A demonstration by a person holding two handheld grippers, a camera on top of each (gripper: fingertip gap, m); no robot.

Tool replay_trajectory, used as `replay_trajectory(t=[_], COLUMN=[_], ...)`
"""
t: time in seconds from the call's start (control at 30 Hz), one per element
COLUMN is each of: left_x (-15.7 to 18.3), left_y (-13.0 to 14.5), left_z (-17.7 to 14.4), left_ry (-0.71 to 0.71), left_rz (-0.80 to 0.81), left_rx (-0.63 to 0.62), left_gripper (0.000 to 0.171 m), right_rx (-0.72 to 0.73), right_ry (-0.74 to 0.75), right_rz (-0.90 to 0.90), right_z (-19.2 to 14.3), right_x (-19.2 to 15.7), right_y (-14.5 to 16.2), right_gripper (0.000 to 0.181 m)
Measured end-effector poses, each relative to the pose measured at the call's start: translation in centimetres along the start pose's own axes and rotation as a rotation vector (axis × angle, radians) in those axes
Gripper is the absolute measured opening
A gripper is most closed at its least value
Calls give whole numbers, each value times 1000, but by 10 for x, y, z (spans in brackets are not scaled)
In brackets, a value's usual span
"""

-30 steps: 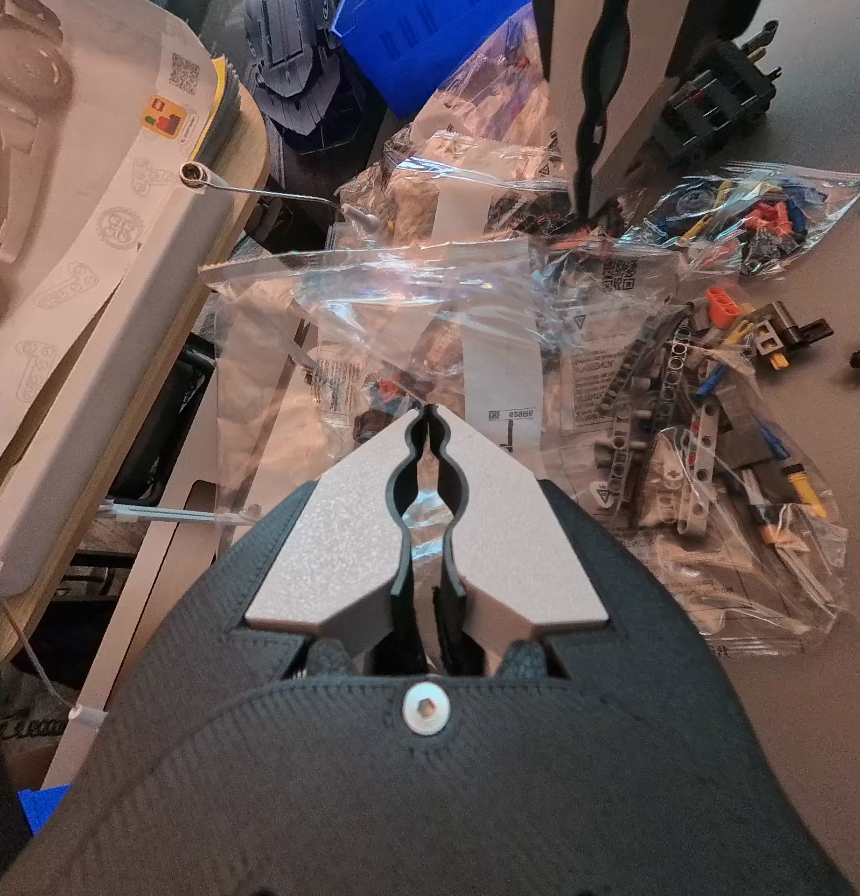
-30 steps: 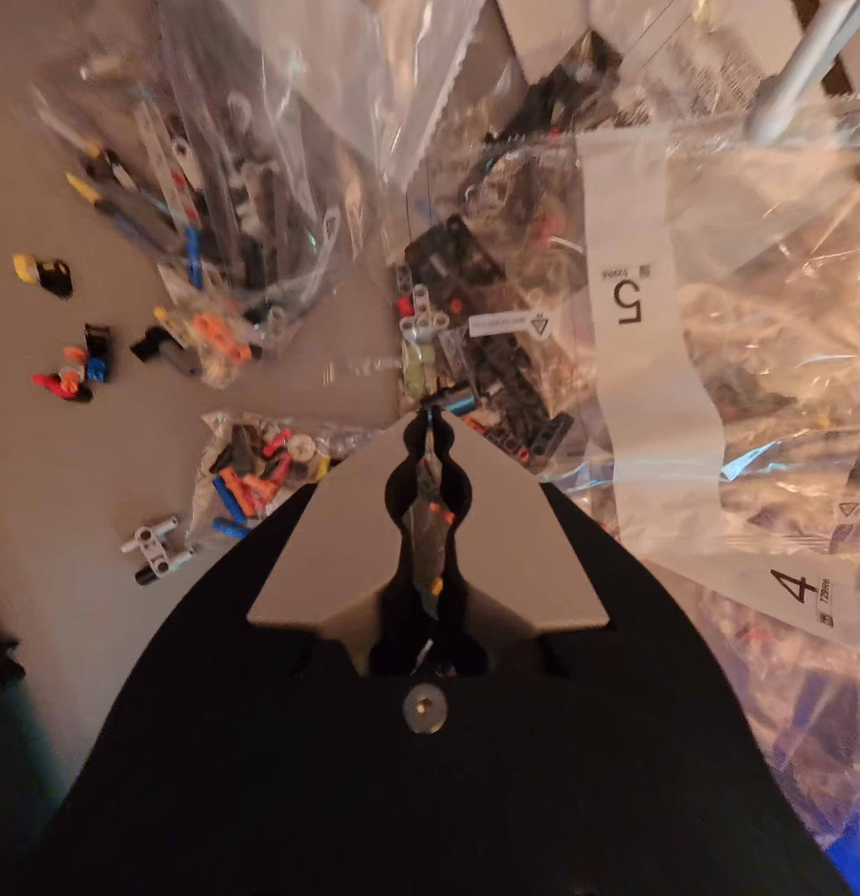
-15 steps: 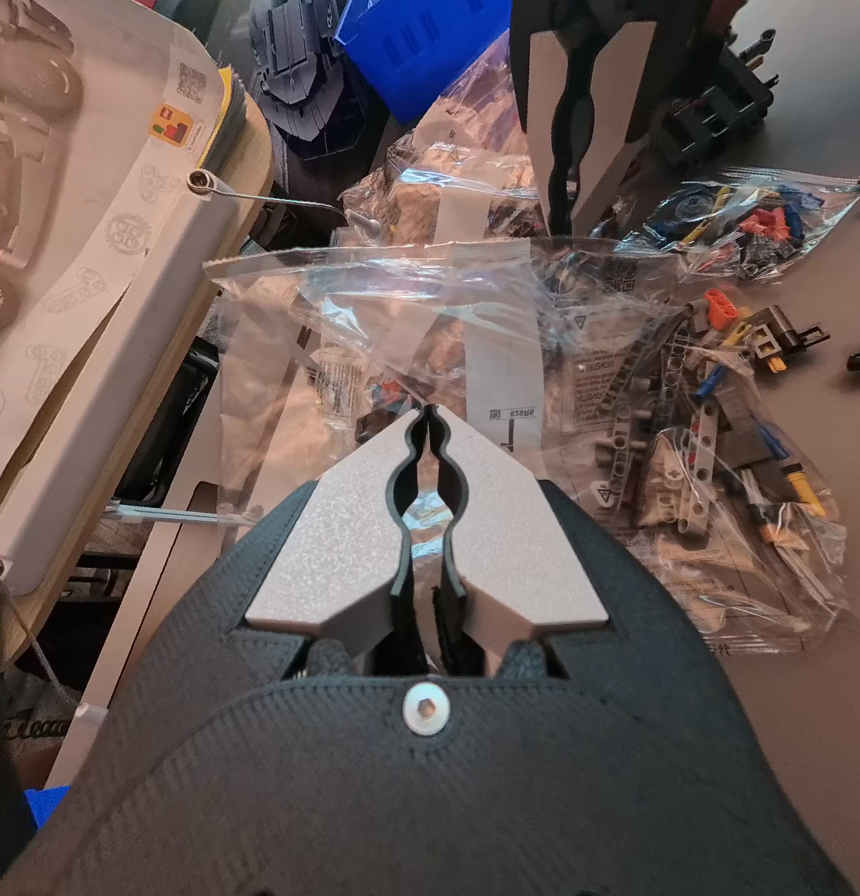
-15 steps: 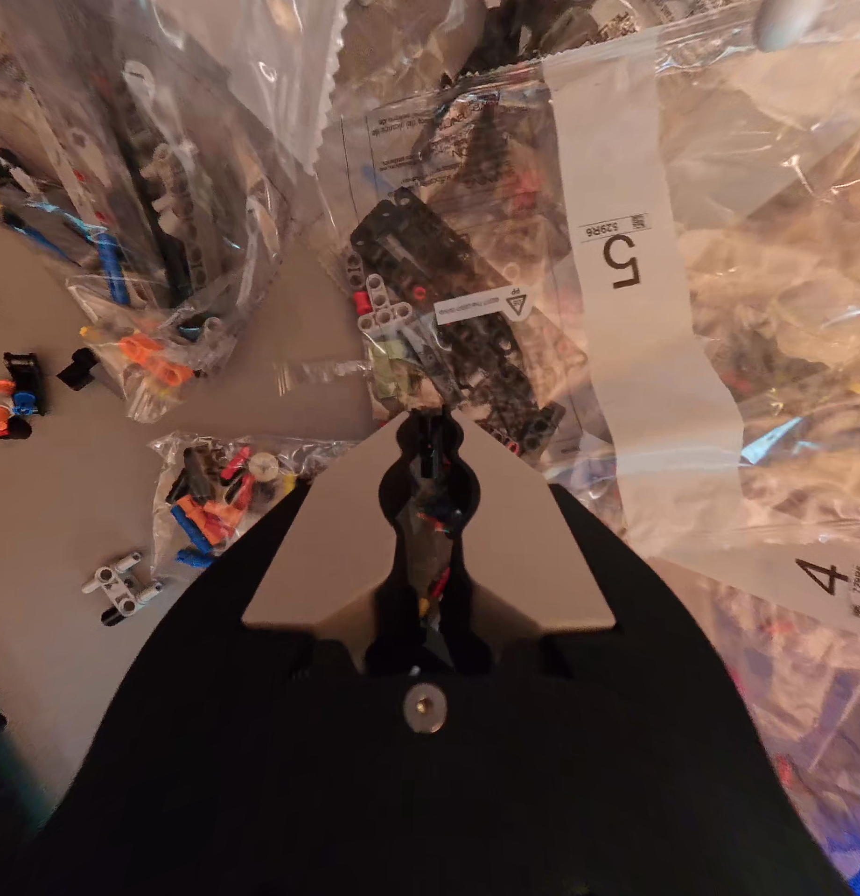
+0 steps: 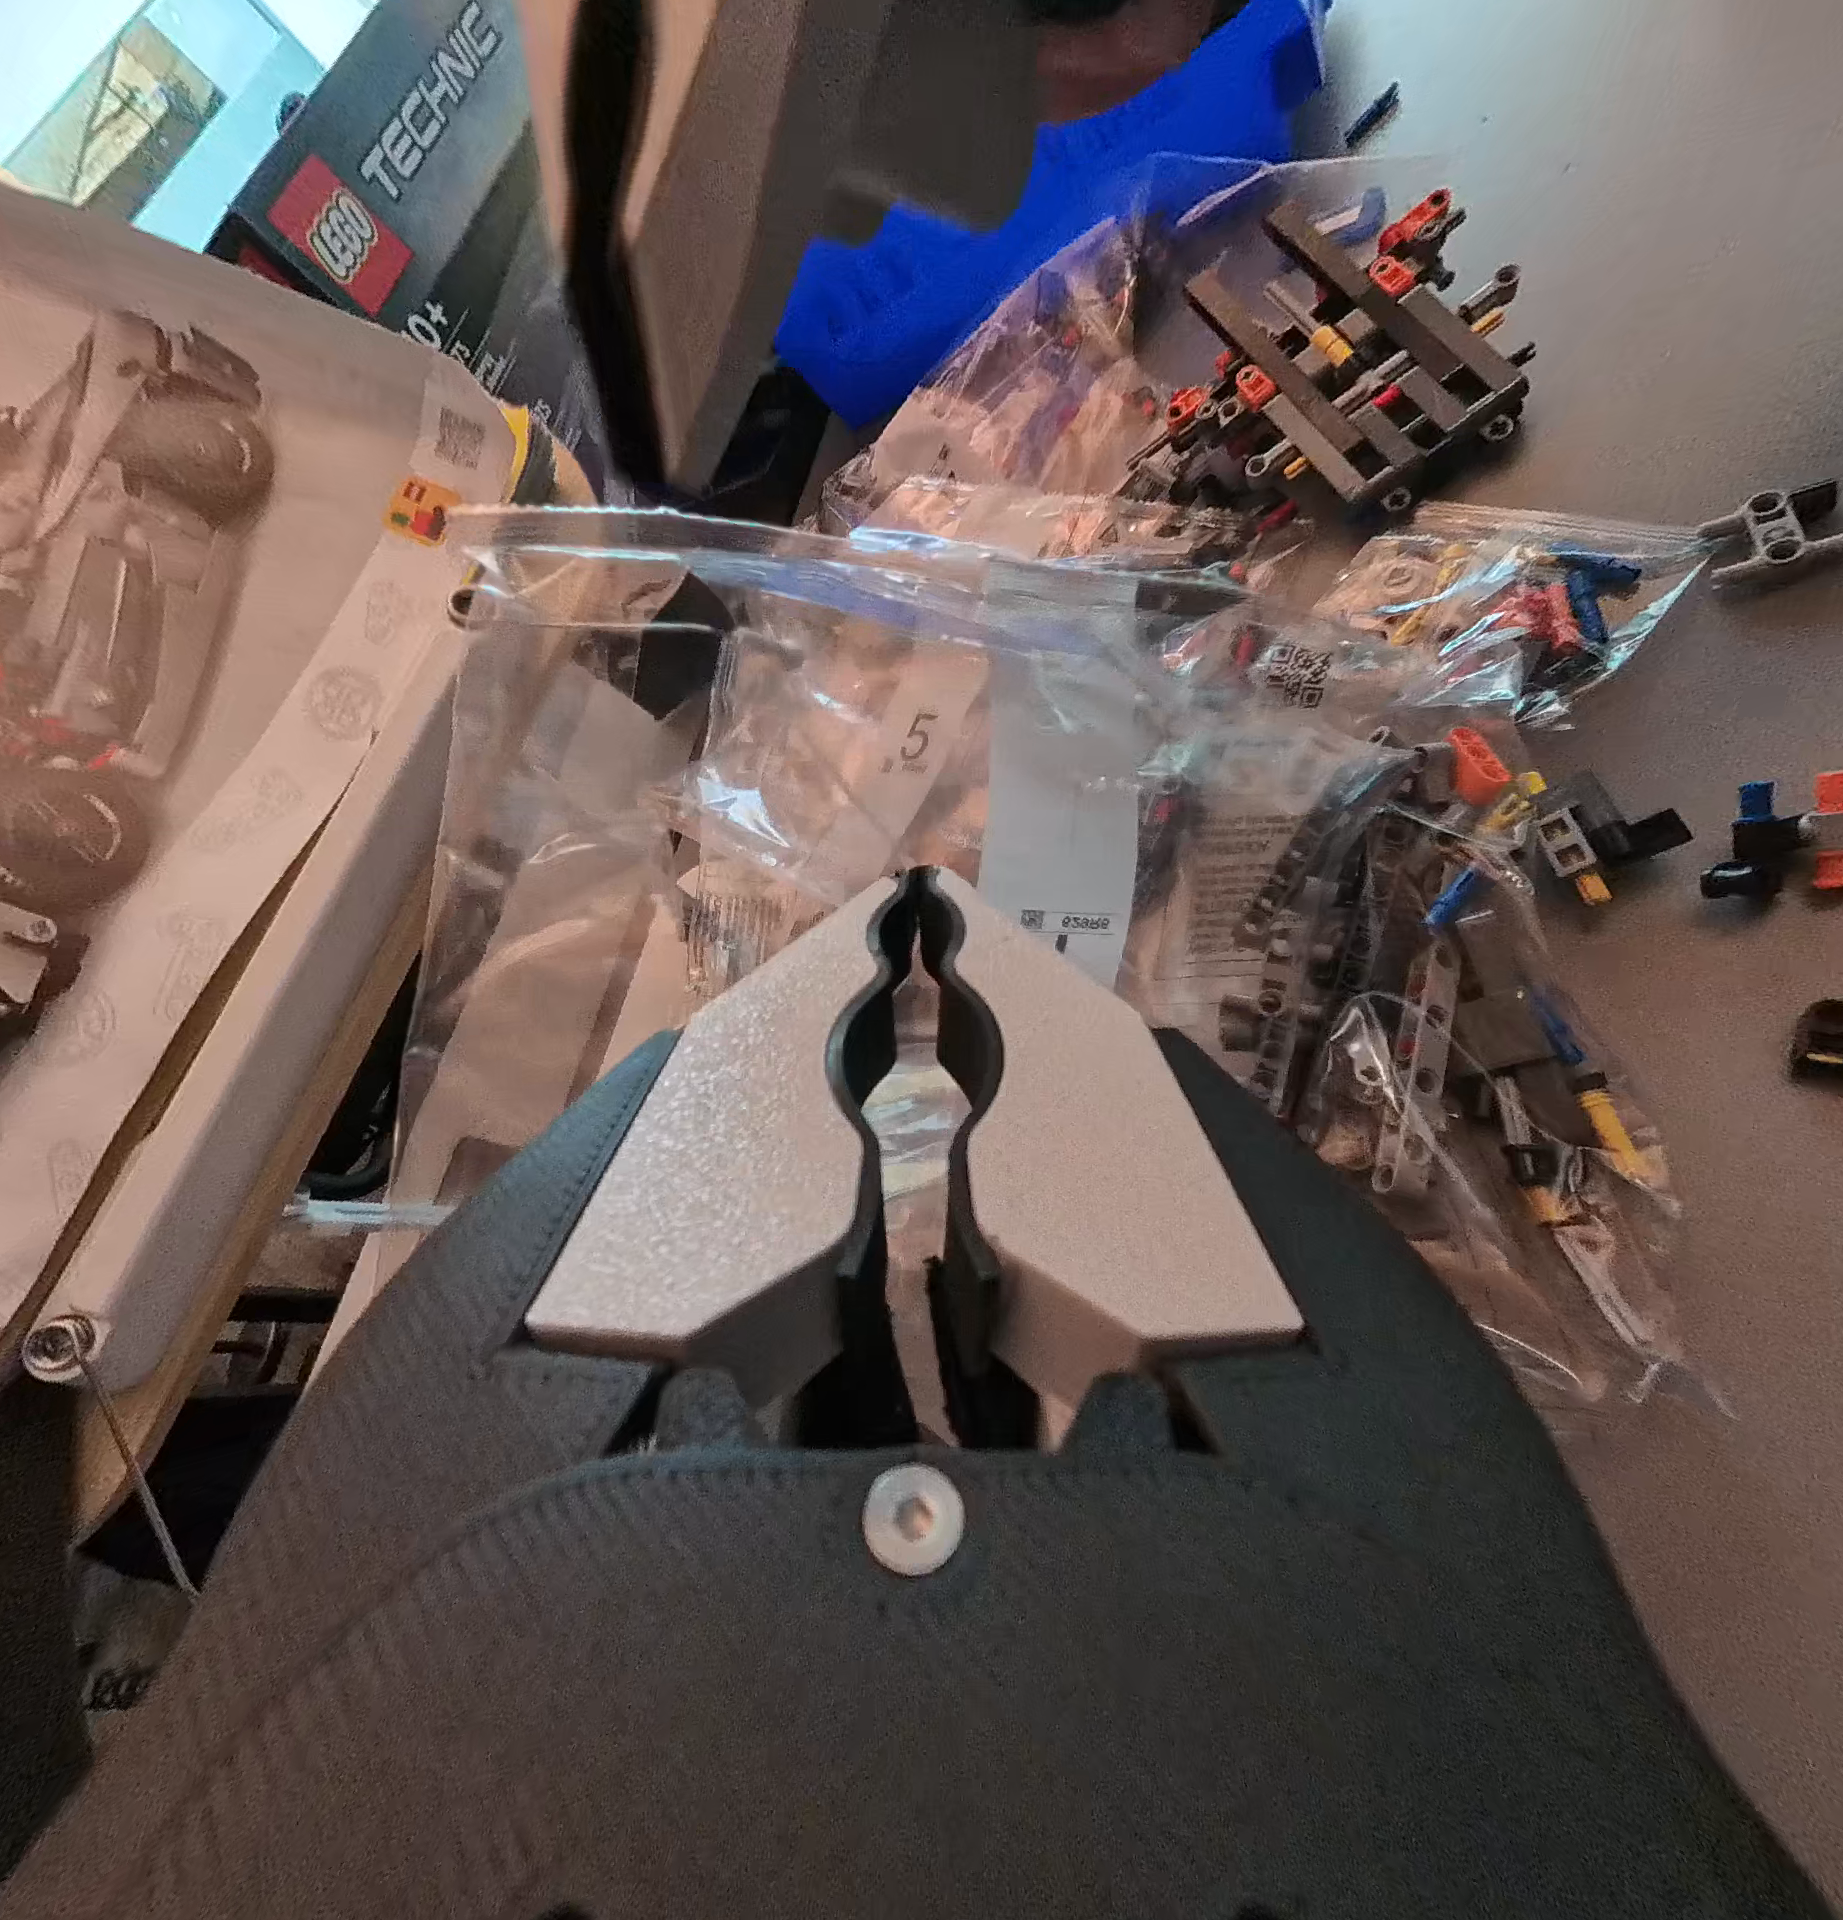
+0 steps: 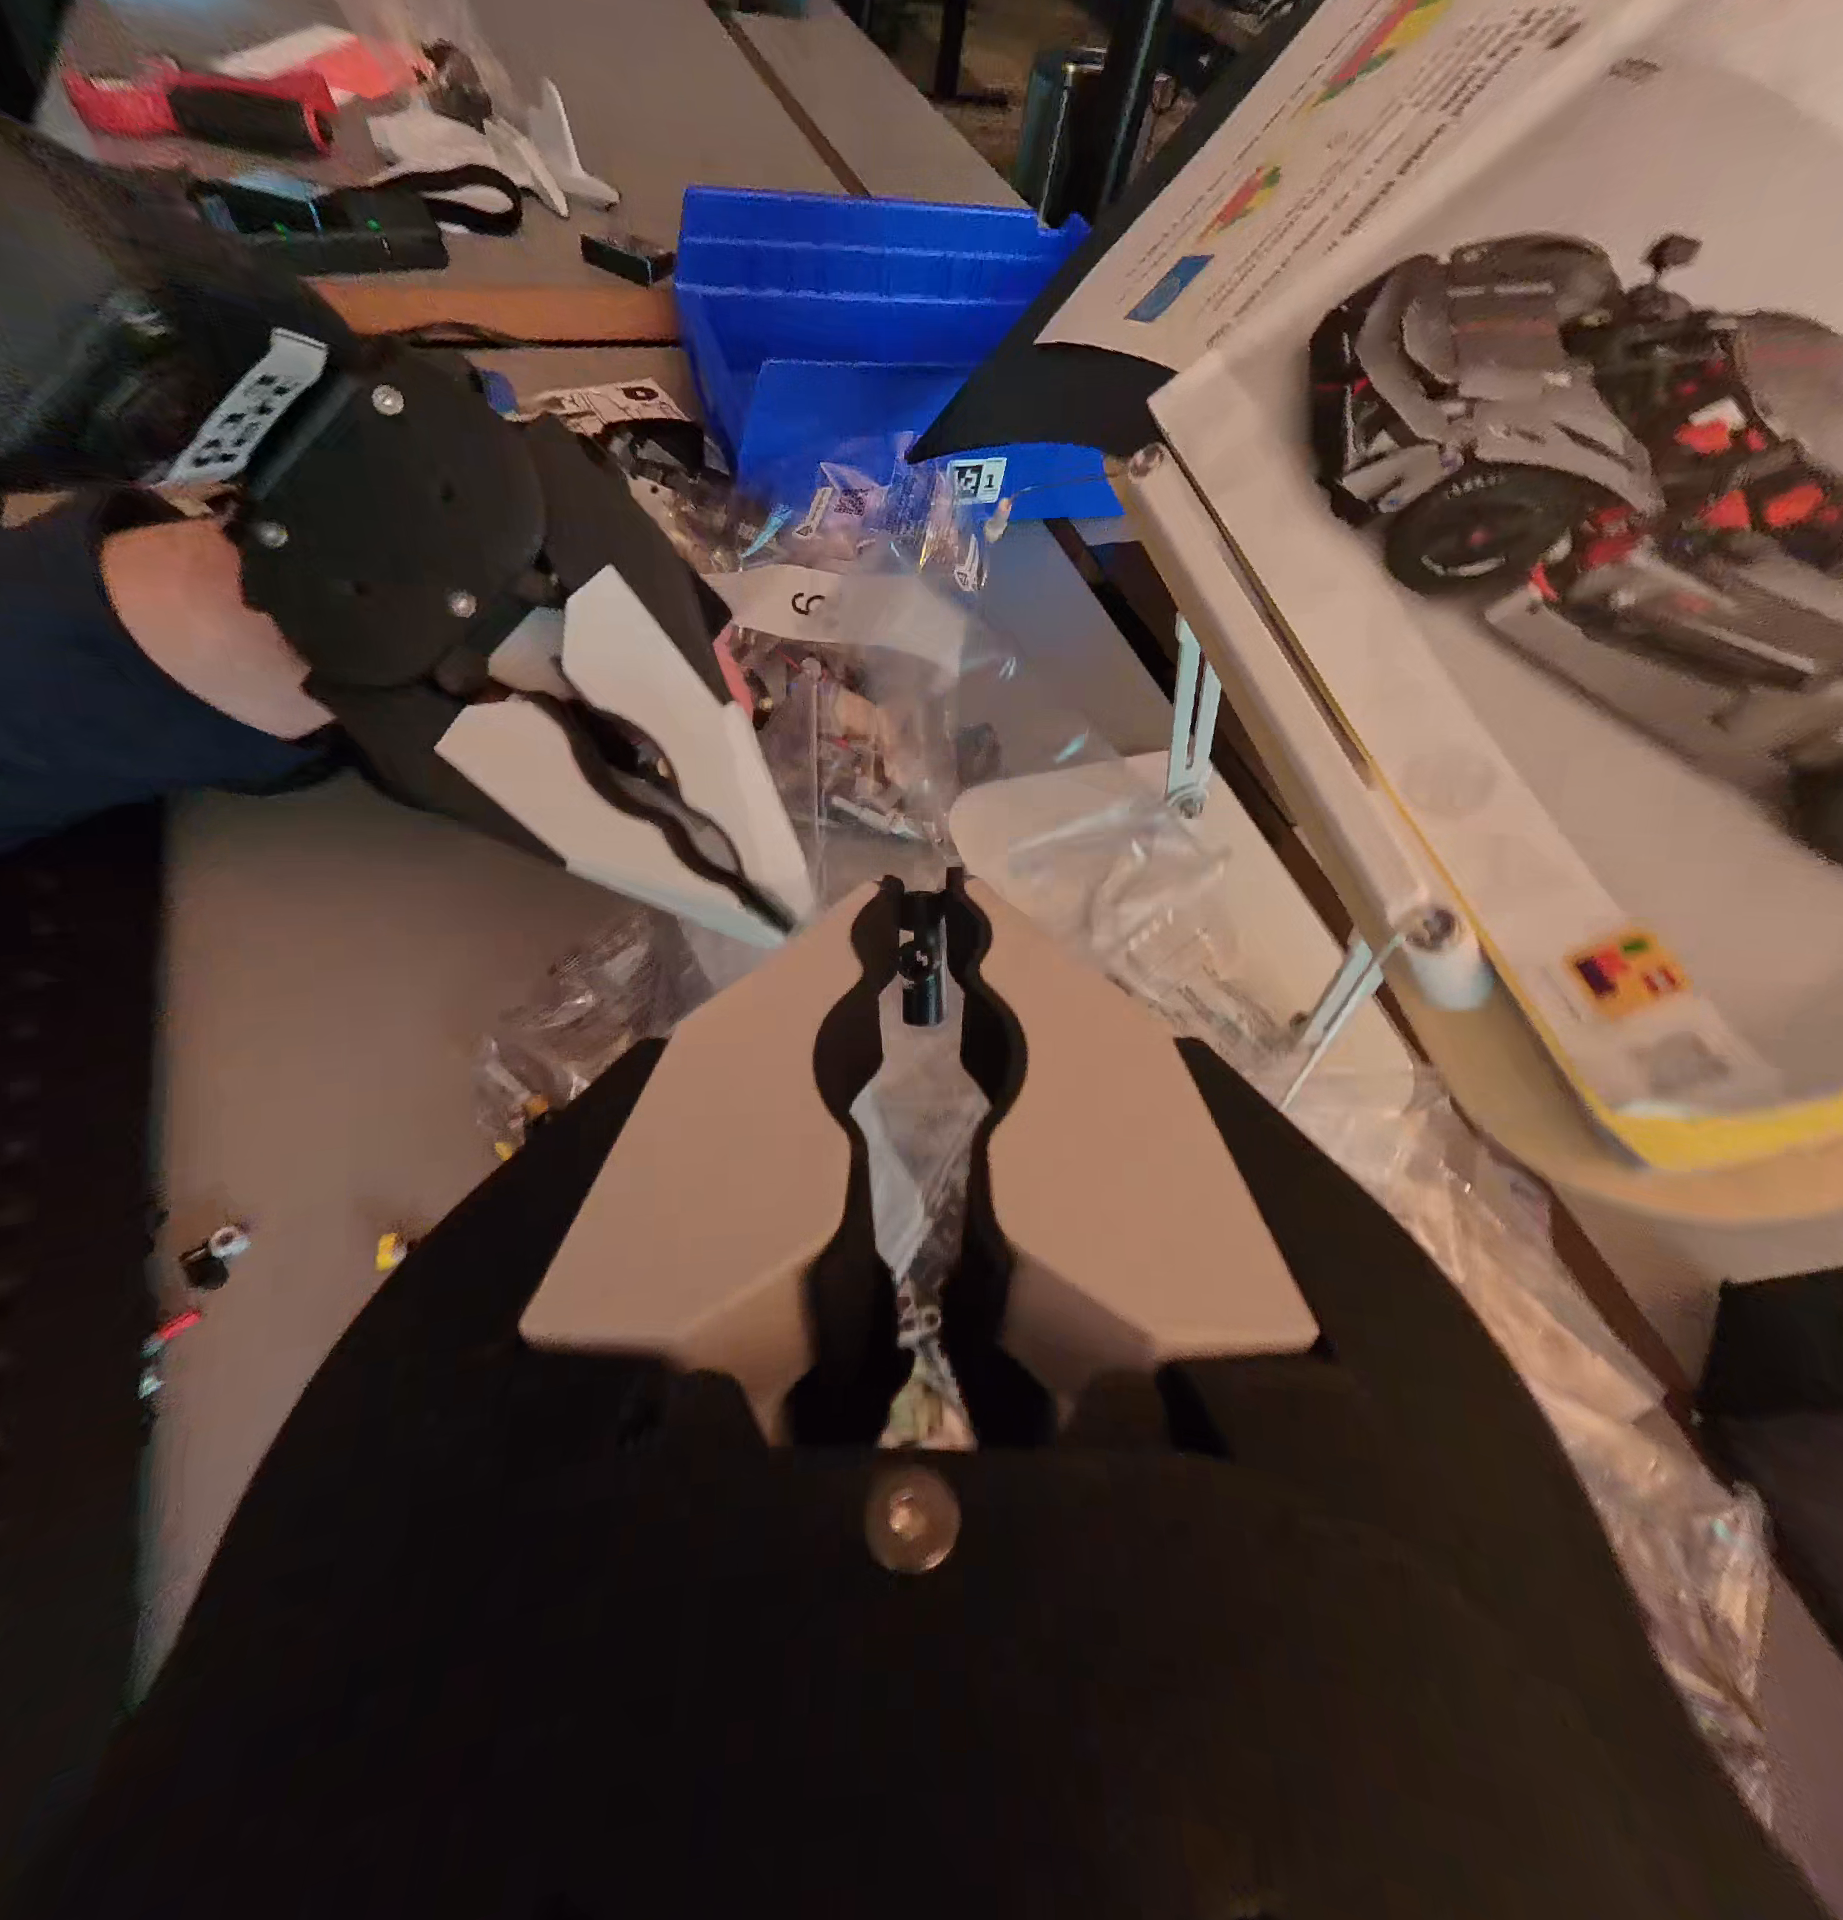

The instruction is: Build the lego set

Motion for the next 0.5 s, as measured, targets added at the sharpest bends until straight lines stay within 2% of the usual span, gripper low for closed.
replay_trajectory(t=[0.13, 0.3, 0.4, 0.5], left_x=[3, 4, 4, 2], left_y=[-3, -7, -6, -4], left_z=[1, 0, -1, -1], left_ry=[7, 7, 5, 0], left_rz=[14, 28, 30, 24], left_rx=[6, 20, 16, 9], left_gripper=[0, 0, 0, 0], right_rx=[-16, -31, -54, -12], right_ry=[-44, -6, -33, -21], right_rz=[-11, -15, 20, 0], right_z=[22, 37, 37, 22], right_x=[-7, -6, -4, -5], right_y=[-11, -15, -11, -15], right_gripper=[5, 6, 27, 25])
Point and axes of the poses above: each gripper's, where its closed fingertips meet, z out along the fingers, y out of its underside, x = y × z across the jaws, the point moved 7 cm from there along -z, back along the fingers, and after that the axes turned 5 degrees about z, right-handed, at the moved point
